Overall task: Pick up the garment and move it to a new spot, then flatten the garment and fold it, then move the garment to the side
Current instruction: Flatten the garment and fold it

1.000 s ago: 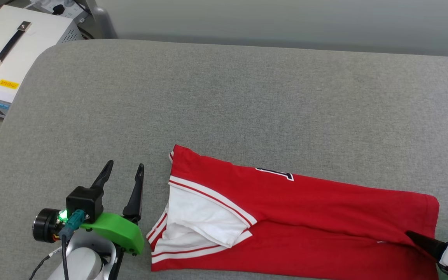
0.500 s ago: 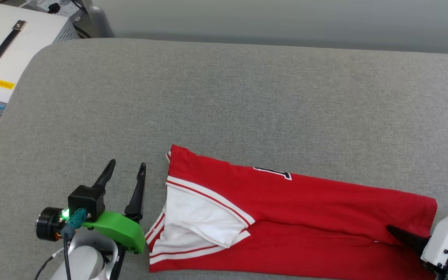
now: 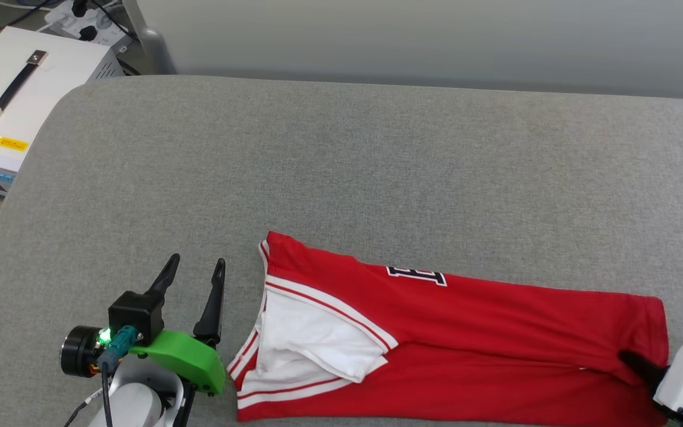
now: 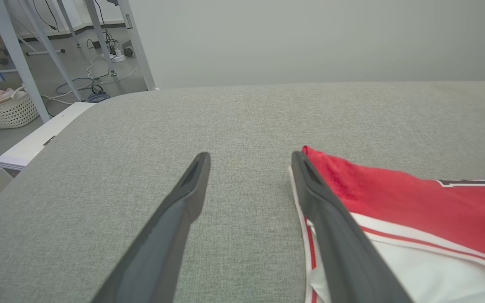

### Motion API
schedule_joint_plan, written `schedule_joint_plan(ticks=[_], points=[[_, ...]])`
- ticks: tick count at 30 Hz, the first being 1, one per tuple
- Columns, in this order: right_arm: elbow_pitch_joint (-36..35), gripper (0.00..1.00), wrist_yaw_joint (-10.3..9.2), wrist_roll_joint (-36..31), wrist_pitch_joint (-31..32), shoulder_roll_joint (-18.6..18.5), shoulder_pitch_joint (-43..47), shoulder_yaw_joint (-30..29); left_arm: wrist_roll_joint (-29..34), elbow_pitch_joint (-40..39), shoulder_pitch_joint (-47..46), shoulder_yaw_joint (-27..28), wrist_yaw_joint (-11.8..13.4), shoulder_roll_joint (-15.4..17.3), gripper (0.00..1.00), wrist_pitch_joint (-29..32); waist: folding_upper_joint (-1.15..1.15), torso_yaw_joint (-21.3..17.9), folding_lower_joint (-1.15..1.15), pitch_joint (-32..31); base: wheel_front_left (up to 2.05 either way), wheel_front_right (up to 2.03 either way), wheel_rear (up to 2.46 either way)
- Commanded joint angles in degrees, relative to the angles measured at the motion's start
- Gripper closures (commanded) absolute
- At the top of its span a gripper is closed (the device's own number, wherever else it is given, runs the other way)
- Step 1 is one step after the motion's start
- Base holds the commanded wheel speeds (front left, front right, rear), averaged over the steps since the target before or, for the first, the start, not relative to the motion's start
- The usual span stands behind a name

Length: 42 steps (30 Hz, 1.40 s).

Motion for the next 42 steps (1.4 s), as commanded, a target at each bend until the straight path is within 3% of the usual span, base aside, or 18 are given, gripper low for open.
schedule_joint_plan(ticks=[1,10,23,31,42], points=[[0.47,1.0,-0.05,-0.48,-0.87,-1.42,0.53,-0.92,0.58,0.19,0.94,0.34,-0.41,-0.42,0.0,-0.33,0.0,-0.05,0.0,-0.28,0.0,0.0,0.0],[2.42,1.0,-0.05,-5.19,-4.13,-6.26,0.77,-5.61,1.26,0.84,1.6,1.14,-1.11,-1.53,0.0,-0.34,0.0,-0.07,0.0,-1.68,0.0,0.0,0.0],[-7.27,1.0,-0.05,-2.58,-1.21,-3.93,5.49,-3.07,1.97,2.22,3.67,1.84,-2.06,-3.17,0.0,-0.34,0.0,-0.17,0.0,-6.01,0.0,0.0,0.0],[-15.71,1.0,-0.05,-2.14,2.66,0.87,7.33,0.11,2.11,2.87,4.62,2.32,-2.56,-3.97,0.0,-0.34,0.0,0.61,0.0,-7.95,0.0,0.0,0.0],[-21.34,1.0,-0.05,-5.49,7.03,12.81,4.68,5.19,2.75,2.83,5.24,3.68,-3.07,-4.72,0.0,-0.34,0.0,2.79,0.0,-8.56,0.0,0.0,0.0]])
